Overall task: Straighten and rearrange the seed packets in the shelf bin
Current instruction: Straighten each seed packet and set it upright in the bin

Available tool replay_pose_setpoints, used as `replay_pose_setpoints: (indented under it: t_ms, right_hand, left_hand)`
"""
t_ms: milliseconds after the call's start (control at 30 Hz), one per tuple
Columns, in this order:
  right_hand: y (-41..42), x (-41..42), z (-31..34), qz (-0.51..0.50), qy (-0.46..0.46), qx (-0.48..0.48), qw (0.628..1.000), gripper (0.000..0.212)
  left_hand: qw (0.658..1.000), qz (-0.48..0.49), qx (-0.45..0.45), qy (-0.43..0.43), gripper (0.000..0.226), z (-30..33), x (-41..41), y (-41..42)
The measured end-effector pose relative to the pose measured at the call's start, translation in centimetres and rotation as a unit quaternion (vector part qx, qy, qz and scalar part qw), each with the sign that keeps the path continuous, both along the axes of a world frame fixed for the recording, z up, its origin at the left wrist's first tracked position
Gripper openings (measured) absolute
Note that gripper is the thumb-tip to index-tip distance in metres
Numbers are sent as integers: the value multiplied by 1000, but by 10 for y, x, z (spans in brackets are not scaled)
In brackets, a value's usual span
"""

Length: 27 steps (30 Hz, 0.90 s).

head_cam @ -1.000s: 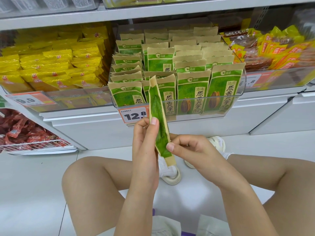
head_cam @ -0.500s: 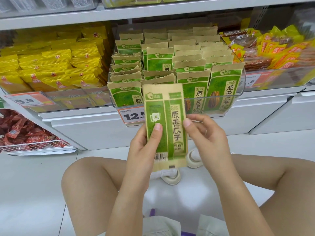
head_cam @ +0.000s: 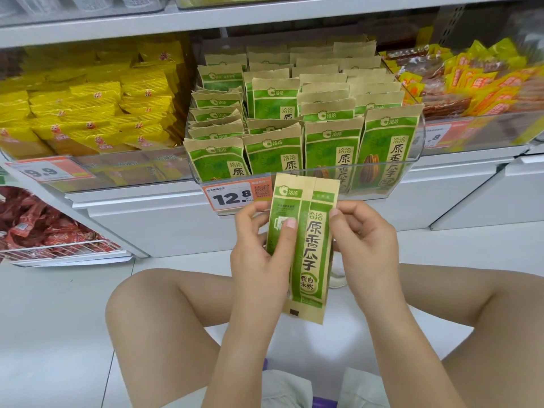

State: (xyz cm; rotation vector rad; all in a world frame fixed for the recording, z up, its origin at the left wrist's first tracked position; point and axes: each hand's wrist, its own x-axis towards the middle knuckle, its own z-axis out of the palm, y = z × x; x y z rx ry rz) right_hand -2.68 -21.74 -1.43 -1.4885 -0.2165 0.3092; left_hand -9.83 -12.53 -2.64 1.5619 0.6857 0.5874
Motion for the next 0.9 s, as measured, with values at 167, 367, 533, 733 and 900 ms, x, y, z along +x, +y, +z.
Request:
replay_pose_setpoints:
  t_ms: [167,367,533,733,900]
  right_hand:
    - [2,-7,0,7,-76,-44,996,16]
    - [4,-9,-2,18,-92,-58,994,26]
    - [5,-10,-1,24,-90,-52,994,28]
    - [5,-10,-3,18,-98,-62,993,22]
    - [4,-10,-1,27,-97,-52,994,26]
  left_hand:
    - [992,34,111,45,41,4,3,-6]
    - [986,62,140,59,27,-4,0,-5]
    - [987,68,139,42,20,-6,1,-6]
    - [987,82,137,19,15,-9,1,-6]
    - [987,80,135,23,16,-8,2,-6]
